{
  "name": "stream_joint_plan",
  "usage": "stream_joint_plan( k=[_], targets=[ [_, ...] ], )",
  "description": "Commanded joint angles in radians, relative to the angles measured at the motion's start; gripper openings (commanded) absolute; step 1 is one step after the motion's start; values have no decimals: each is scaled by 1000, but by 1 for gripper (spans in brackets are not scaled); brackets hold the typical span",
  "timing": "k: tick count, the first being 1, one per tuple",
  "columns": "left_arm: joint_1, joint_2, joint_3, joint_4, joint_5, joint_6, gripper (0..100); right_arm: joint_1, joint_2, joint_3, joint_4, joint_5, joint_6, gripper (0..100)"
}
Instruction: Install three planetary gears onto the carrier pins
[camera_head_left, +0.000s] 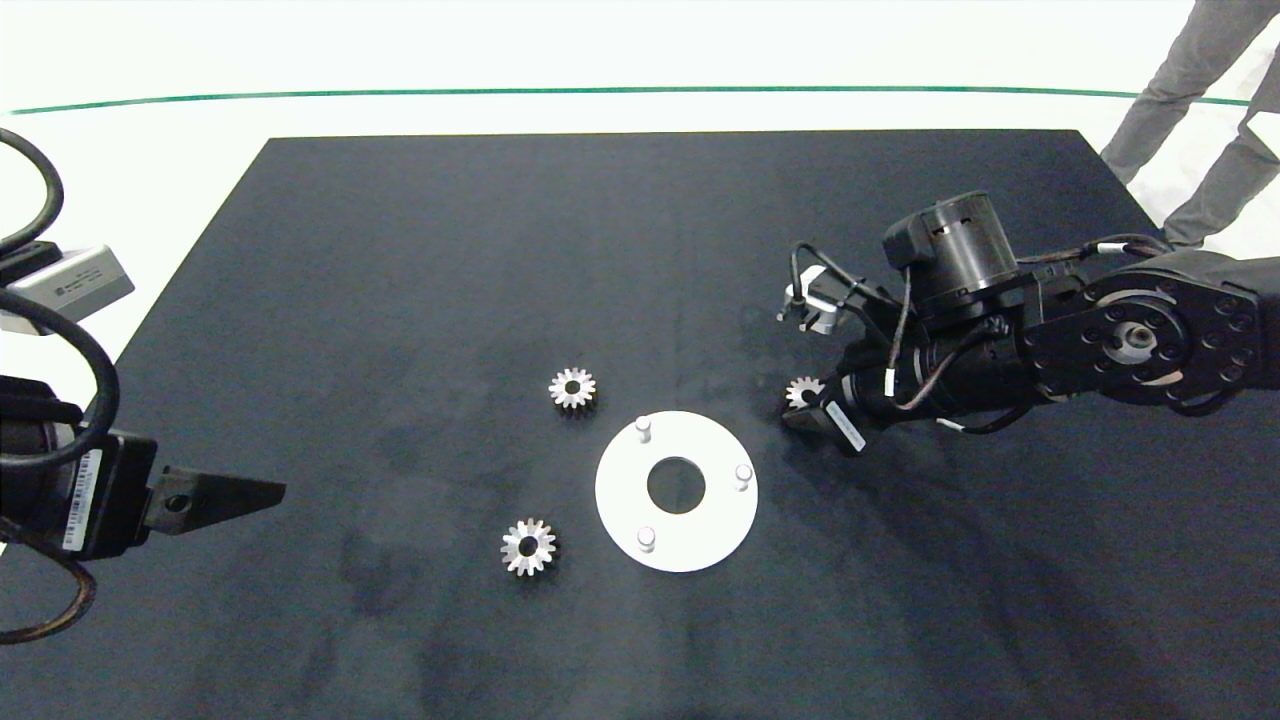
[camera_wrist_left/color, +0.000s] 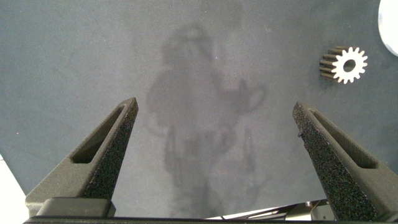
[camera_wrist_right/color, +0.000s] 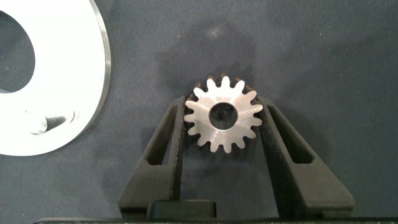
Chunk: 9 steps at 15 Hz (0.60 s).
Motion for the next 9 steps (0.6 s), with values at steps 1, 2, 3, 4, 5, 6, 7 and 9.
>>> stream_joint_plan(
  k=[1,2,3,4,5,6,7,9],
  targets=[
    [-1,-2,0,4,0,0,100,4,-6,0,1,1,-2,27],
    [-2,-2,2,4,0,2,100,6,-17,0,2,1,-3,24],
    [-4,-2,2,7,0,0,100,4,-30,0,2,1,-2,22],
    [-4,-4,2,7,0,0,100,3,-49,2,2,1,-2,21],
    [-4,-4,2,7,0,0,100,3,-63,2,4,-2,-2,19],
    [-4,-4,2,7,0,0,100,3,-72,3,5,-8,-2,19],
    [-4,-4,0,7,0,0,100,3,-93,-1,36,-17,-3,19],
    [-4,-4,0,7,0,0,100,9,-116,-14,70,-17,-3,19]
  ],
)
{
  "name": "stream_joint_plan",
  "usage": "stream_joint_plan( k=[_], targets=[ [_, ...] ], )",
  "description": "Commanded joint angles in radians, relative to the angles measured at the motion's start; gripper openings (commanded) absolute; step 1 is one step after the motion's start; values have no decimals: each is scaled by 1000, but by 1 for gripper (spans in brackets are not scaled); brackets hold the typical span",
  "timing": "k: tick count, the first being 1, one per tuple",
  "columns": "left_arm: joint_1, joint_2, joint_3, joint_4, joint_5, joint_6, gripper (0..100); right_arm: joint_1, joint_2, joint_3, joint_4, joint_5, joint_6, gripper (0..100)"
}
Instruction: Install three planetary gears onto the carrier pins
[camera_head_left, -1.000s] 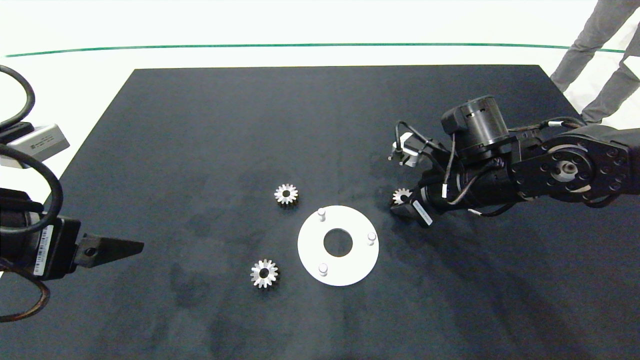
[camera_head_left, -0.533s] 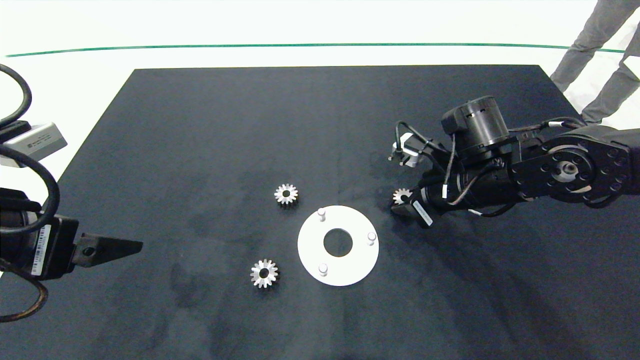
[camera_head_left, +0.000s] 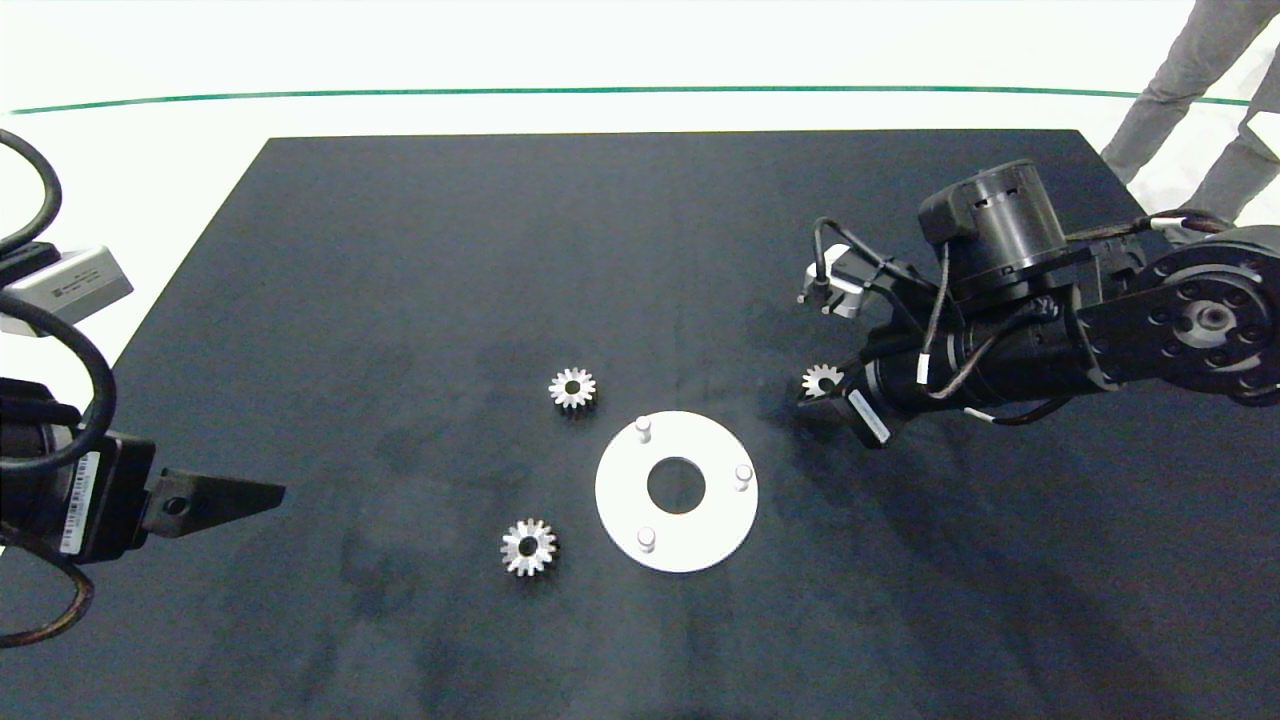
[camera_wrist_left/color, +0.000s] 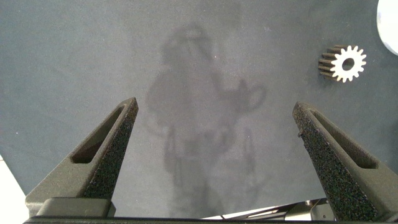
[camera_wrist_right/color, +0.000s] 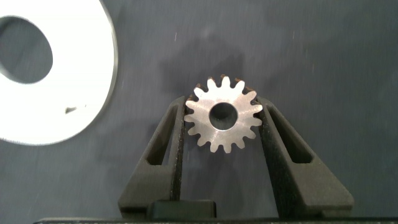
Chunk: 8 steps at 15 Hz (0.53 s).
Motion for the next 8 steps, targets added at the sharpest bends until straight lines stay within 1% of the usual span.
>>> stream_joint_plan(
  k=[1,5,7,8],
  targets=[
    [0,-2,-1,4,0,0,100,20,-53,-16,21,-1,-3,19],
    [-1,-2,-1,4,0,0,100,52,-66,-27,31,-1,-3,19],
    [0,-2,-1,4,0,0,100,81,-83,-40,84,-1,-3,19],
    [0,-2,-1,4,0,0,100,93,-84,-50,97,-1,-3,19]
  ],
)
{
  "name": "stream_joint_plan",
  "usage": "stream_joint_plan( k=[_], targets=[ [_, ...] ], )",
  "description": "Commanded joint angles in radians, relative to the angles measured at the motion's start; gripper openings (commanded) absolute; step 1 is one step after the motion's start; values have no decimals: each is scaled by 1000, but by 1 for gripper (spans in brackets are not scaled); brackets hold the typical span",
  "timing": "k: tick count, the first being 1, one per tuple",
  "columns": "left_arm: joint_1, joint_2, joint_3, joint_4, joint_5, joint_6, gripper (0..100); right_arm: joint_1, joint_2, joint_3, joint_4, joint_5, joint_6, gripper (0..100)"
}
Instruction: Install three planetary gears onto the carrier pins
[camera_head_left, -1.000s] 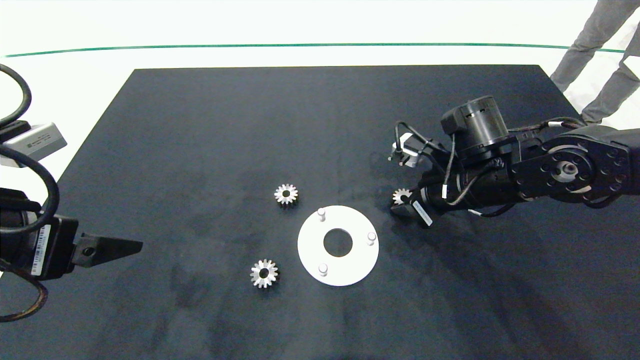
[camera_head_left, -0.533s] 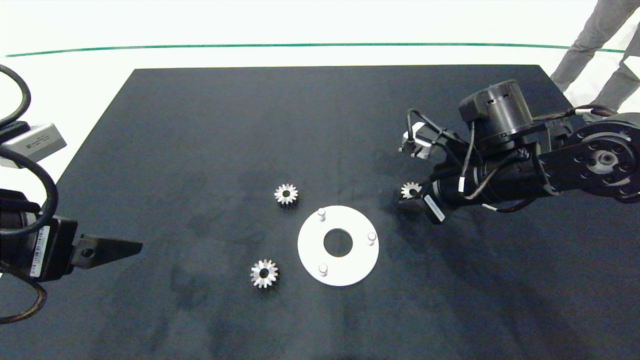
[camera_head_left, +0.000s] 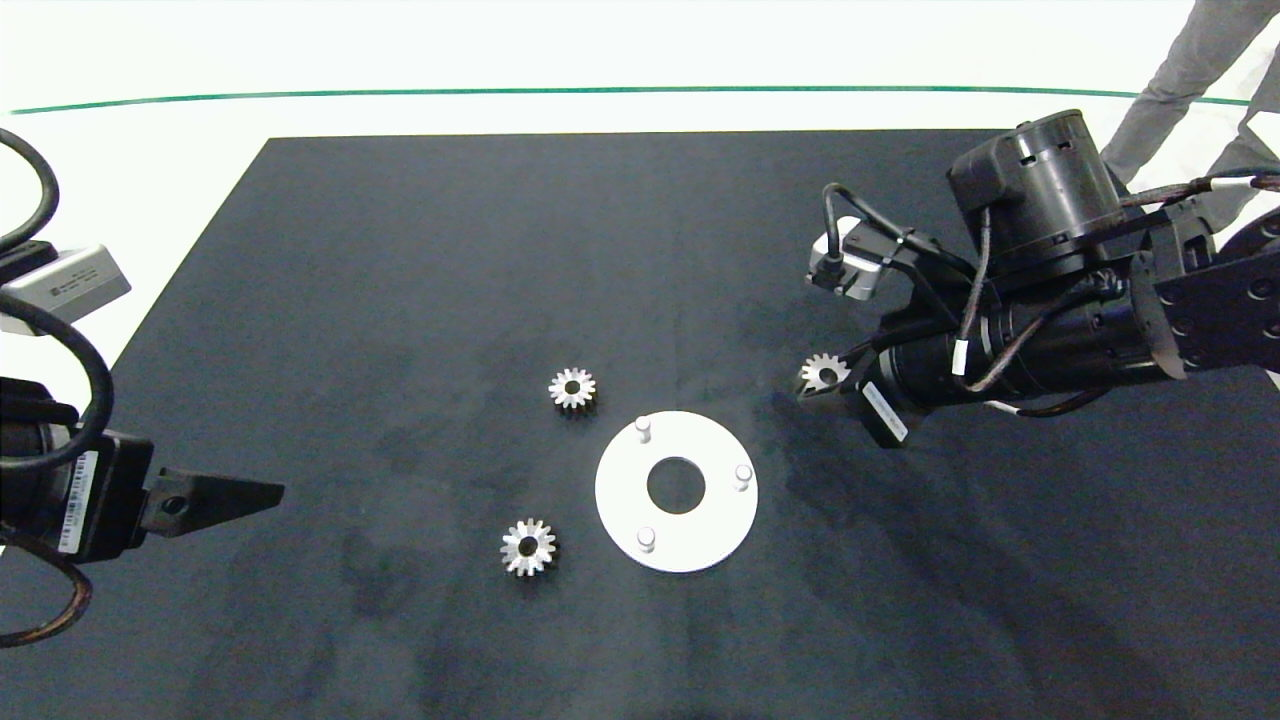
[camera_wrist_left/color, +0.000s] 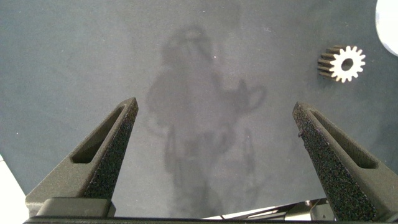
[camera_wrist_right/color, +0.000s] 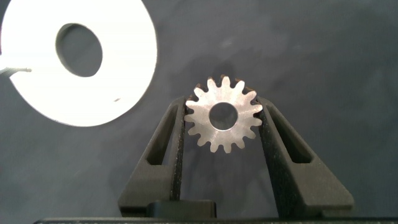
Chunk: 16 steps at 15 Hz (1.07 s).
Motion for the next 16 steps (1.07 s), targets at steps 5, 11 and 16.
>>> stream_joint_plan(
  k=[5,11,16],
  targets=[
    [4,-3,-2,0,2,0,100,74,-10,-23,22,-2,-3,19],
    [7,-6,-2,0,3,0,100,113,-3,-9,18,-8,-3,19],
    [100,-23,-23,-1,6,22,100,125,19,-11,15,-8,-1,19]
  ],
)
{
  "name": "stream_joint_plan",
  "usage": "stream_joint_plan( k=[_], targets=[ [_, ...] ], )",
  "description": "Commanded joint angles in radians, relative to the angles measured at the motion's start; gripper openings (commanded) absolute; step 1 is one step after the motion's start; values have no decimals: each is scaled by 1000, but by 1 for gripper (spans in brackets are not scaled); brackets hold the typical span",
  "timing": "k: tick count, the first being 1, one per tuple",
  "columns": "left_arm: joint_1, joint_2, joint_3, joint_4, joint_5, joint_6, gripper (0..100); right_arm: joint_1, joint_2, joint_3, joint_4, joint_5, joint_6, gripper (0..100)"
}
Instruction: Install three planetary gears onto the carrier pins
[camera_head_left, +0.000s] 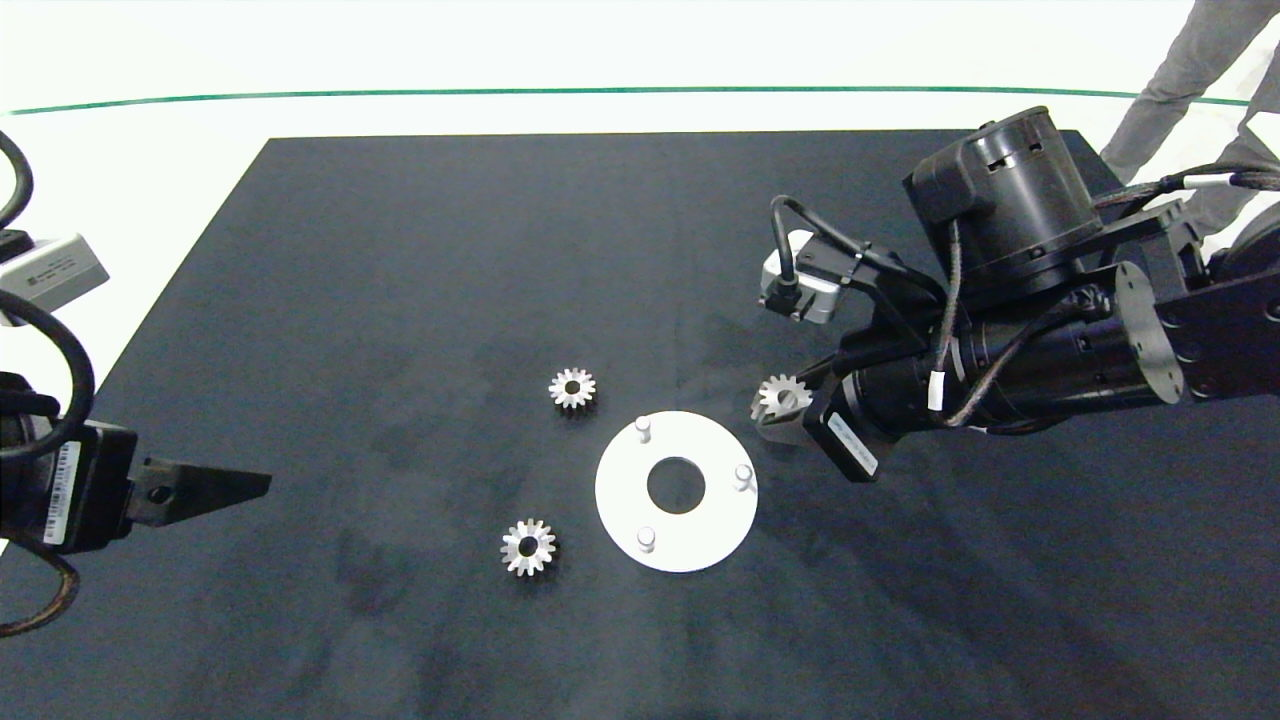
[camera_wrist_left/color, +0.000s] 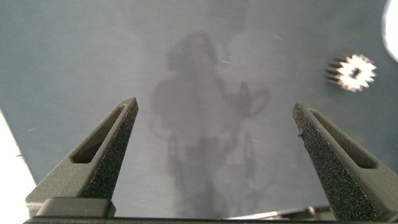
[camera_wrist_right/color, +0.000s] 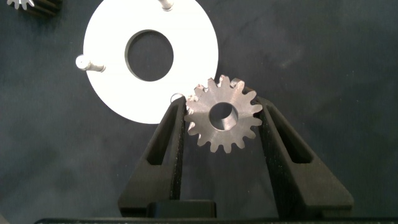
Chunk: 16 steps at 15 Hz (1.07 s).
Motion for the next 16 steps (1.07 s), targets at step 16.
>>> stream_joint_plan(
  k=[16],
  targets=[
    [81,-52,-29,6,-2,32,100,88,56,5,-1,-32,19,19]
  ],
)
